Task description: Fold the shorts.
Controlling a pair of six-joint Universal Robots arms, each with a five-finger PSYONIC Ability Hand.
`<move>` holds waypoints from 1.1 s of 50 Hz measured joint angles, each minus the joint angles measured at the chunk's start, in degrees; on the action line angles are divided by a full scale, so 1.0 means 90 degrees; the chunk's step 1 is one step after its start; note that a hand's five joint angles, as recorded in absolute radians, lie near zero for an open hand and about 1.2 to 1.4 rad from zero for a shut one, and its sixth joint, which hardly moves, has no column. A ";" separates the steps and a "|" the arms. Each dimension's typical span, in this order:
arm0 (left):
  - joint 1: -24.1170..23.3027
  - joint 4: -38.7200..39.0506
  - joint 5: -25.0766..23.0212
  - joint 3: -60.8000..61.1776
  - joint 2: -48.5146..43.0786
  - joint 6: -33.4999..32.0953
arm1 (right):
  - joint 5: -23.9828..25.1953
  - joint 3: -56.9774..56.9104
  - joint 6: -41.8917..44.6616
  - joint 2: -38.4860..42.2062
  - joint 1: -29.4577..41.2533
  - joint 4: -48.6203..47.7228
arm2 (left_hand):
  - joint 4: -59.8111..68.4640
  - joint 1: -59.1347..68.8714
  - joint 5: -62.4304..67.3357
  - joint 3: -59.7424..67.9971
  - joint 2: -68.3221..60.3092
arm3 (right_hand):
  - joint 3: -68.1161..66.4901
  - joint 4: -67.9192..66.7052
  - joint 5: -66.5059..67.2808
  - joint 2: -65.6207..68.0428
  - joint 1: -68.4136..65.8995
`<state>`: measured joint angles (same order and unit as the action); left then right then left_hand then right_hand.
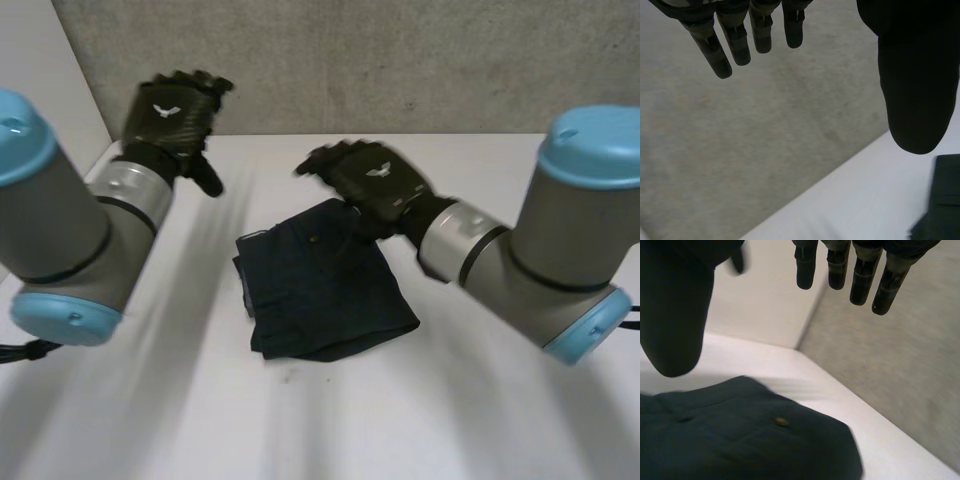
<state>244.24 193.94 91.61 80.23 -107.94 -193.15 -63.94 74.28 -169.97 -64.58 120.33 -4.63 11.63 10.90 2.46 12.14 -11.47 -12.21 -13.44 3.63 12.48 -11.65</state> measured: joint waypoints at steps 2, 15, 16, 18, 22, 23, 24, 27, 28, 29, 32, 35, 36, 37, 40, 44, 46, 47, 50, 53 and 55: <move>-0.0239 -0.0135 0.0007 -0.0141 -0.0243 0.0104 | -0.0300 -0.0077 -0.0519 0.0021 -0.0229 0.0046 | 0.0000 0.0000 0.0001 0.0000 0.0000 | 0.0000 0.0000 0.0000 0.0000 0.0000; -0.1243 -0.1253 0.0762 -0.0571 -0.1363 0.1302 | -0.0894 -0.1832 -0.0106 0.1620 -0.0287 0.1419 | 0.0000 -0.0001 0.0000 0.0000 0.0000 | 0.0000 0.0000 -0.0001 0.0000 0.0000; -0.1306 -0.1322 0.0910 -0.0622 -0.1473 0.1388 | -0.0891 -0.2005 -0.0078 0.1793 -0.0271 0.1540 | 0.0000 0.0000 0.0001 0.0000 0.0000 | 0.0000 0.0000 -0.0001 0.0000 0.0000; -0.1327 -0.1347 0.0962 -0.0641 -0.1512 0.1411 | -0.0891 -0.2088 -0.0066 0.1878 -0.0263 0.1596 | 0.0000 0.0000 0.0001 0.0000 0.0000 | 0.0000 0.0000 -0.0001 0.0000 0.0000; -0.1459 -0.1786 0.1380 -0.0901 -0.2006 0.1493 | -0.0865 -0.2580 0.0000 0.2522 -0.0171 0.1923 | 0.0000 0.0000 0.0000 0.0000 0.0000 | 0.0000 0.0000 -0.0001 0.0000 0.0000; -0.1466 -0.1888 0.1416 -0.0939 -0.2091 0.1490 | -0.0862 -0.2610 0.0013 0.2590 -0.0158 0.1945 | 0.0000 0.0000 0.0000 0.0000 0.0000 | 0.0000 0.0000 -0.0001 0.0000 0.0000; -0.1469 -0.1958 0.1437 -0.0963 -0.2146 0.1487 | -0.0861 -0.2628 0.0025 0.2636 -0.0148 0.1956 | 0.0000 0.0000 0.0000 0.0000 0.0000 | 0.0000 0.0000 -0.0001 0.0000 0.0000; -0.1473 -0.2291 0.1493 -0.1059 -0.2396 0.1468 | -0.0866 -0.2657 0.0149 0.2836 -0.0108 0.2010 | 0.0000 0.0000 0.0001 0.0000 0.0000 | 0.0000 0.0000 -0.0001 0.0000 0.0000; -0.1471 -0.2432 0.1502 -0.1086 -0.2495 0.1459 | -0.0869 -0.2655 0.0181 0.2864 -0.0103 0.2020 | 0.0000 0.0000 0.0001 0.0000 0.0000 | 0.0000 0.0000 -0.0001 0.0000 0.0000; -0.1470 -0.2485 0.1504 -0.1095 -0.2534 0.1455 | -0.0897 -0.2640 0.0314 0.2950 -0.0087 0.2061 | 0.0001 0.0000 0.0001 0.0000 0.0000 | 0.0031 -0.0001 -0.0001 0.0000 0.0000; -0.1460 -0.2623 0.1501 -0.1097 -0.2631 0.1445 | -0.0913 -0.2632 0.0369 0.2973 -0.0083 0.2075 | 0.0000 0.0000 0.0001 -0.0060 0.0000 | 0.0101 0.0000 -0.0001 -0.0001 0.0031; -0.1446 -0.2709 0.1487 -0.1065 -0.2678 0.1425 | -0.1169 -0.2524 0.0886 0.3063 -0.0071 0.2170 | 0.0000 -0.0082 0.0000 -0.0142 0.0018 | 0.0248 -0.0001 -0.0001 -0.0158 0.0231; -0.1441 -0.2724 0.1478 -0.1042 -0.2675 0.1397 | -0.1267 -0.2482 0.1051 0.3047 -0.0072 0.2182 | -0.0001 -0.0132 0.0000 -0.0176 0.0065 | 0.0264 -0.0001 -0.0001 -0.0188 0.0282; -0.1441 -0.2724 0.1478 -0.1042 -0.2675 0.1397 | -0.1267 -0.2482 0.1051 0.3047 -0.0072 0.2182 | -0.0001 -0.0132 0.0000 -0.0176 0.0065 | 0.0264 -0.0001 -0.0001 -0.0188 0.0282; -0.1438 -0.2727 0.1458 -0.1004 -0.2624 0.1262 | -0.1452 -0.2358 0.1380 0.2894 -0.0083 0.2180 | 0.0000 -0.0153 0.0001 -0.0202 0.0097 | 0.0269 -0.0001 -0.0001 -0.0216 0.0390; -0.1415 -0.2704 0.1434 -0.0998 -0.2384 0.1042 | -0.1535 -0.2169 0.1506 0.2521 -0.0091 0.2071 | 0.0000 -0.0153 0.0000 -0.0202 0.0097 | 0.0269 -0.0001 -0.0027 -0.0216 0.0389; -0.1366 -0.2681 0.1417 -0.1007 -0.2106 0.0961 | -0.1551 -0.2000 0.1450 0.2188 -0.0092 0.1900 | -0.0001 -0.0153 0.0000 -0.0202 0.0097 | 0.0269 -0.0001 -0.0048 -0.0216 0.0389; -0.1330 -0.2671 0.1403 -0.1010 -0.1933 0.0935 | -0.1556 -0.1899 0.1392 0.2000 -0.0095 0.1796 | -0.0001 -0.0153 0.0000 -0.0202 0.0097 | 0.0269 -0.0001 -0.0048 -0.0216 0.0389; -0.1214 -0.2644 0.1336 -0.1031 -0.1409 0.0903 | -0.1593 -0.1628 0.1163 0.1452 -0.0120 0.1476 | 0.0000 -0.0153 0.0000 -0.0202 0.0097 | 0.0269 -0.0001 -0.0048 -0.0216 0.0390; -0.1058 -0.2629 0.1217 -0.1054 -0.0778 0.0896 | -0.1711 -0.1360 0.0855 0.0870 -0.0177 0.1162 | 0.0000 -0.0153 0.0000 -0.0202 0.0097 | 0.0269 -0.0001 -0.0048 -0.0216 0.0389; -0.0869 -0.2619 0.1085 -0.1084 -0.0205 0.0896 | -0.1910 -0.1212 0.0617 0.0461 -0.0257 0.0983 | 0.0000 -0.0153 0.0000 -0.0202 0.0097 | 0.0269 -0.0001 -0.0048 -0.0216 0.0390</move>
<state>236.42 170.38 101.38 70.48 -109.78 -185.09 -81.13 63.37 -164.42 -60.43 118.02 4.22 11.63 9.53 2.46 10.33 -10.60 -9.80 -13.44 3.20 10.54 -8.14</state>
